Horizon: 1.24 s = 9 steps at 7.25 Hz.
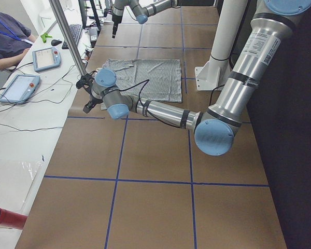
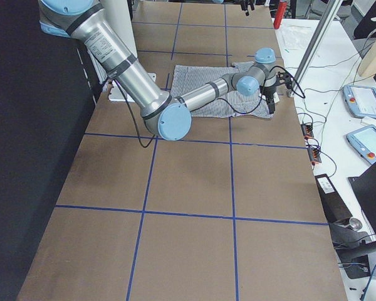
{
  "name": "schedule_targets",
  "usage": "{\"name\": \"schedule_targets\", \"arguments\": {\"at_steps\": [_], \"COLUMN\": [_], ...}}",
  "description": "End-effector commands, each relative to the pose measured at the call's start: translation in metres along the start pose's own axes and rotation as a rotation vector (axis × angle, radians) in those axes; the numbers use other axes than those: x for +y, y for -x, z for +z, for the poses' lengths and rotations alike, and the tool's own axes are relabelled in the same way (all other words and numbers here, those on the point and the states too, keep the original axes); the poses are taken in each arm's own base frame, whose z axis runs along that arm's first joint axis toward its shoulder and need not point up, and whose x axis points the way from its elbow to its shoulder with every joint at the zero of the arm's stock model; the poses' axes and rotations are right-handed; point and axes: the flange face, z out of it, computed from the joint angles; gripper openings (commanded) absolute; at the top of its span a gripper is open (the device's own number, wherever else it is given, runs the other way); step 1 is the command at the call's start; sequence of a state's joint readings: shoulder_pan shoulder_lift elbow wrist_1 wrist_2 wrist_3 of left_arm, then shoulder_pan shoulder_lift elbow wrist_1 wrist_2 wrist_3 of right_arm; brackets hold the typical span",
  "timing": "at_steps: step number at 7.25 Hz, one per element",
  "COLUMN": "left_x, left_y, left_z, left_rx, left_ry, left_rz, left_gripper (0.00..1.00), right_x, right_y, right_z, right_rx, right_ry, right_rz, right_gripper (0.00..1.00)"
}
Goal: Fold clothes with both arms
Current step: 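Raise the right arm away while the left arm moves toward the other sleeve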
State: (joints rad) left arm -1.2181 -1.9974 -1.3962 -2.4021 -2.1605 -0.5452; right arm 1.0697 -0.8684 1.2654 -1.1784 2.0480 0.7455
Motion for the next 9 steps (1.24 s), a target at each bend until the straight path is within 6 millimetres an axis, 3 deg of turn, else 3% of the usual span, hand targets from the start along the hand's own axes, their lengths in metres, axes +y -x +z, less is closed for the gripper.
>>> {"name": "schedule_targets", "arguments": {"at_steps": [1, 2, 3, 4, 5, 7, 9], "left_x": [0.005, 0.025, 0.02, 0.027, 0.022, 0.016, 0.02], "left_y": [-0.1, -0.125, -0.129, -0.128, -0.136, -0.143, -0.136], "left_z": [0.068, 0.106, 0.122, 0.15, 0.18, 0.209, 0.218], "left_rx": [-0.056, -0.076, -0.087, -0.125, -0.192, -0.22, -0.241], "left_ry": [-0.114, -0.085, -0.073, -0.066, -0.094, -0.06, -0.037], "left_rz": [-0.189, -0.193, -0.275, -0.387, -0.38, -0.345, -0.282], "left_gripper": [1.0, 1.0, 1.0, 0.93, 0.89, 0.81, 0.76], "right_x": [0.019, 0.026, 0.029, 0.029, 0.031, 0.032, 0.033], "right_y": [-0.108, -0.13, -0.134, -0.135, -0.138, -0.14, -0.142], "right_z": [-0.035, -0.04, -0.039, -0.039, -0.037, -0.036, -0.035], "right_rx": [-0.051, -0.049, -0.046, -0.044, -0.038, -0.036, -0.033], "right_ry": [0.038, 0.041, 0.045, 0.042, 0.045, 0.046, 0.047], "right_rz": [-0.107, -0.106, -0.104, -0.104, -0.101, -0.099, -0.097], "right_gripper": [1.0, 1.0, 1.0, 1.0, 1.0, 1.0, 1.0]}}
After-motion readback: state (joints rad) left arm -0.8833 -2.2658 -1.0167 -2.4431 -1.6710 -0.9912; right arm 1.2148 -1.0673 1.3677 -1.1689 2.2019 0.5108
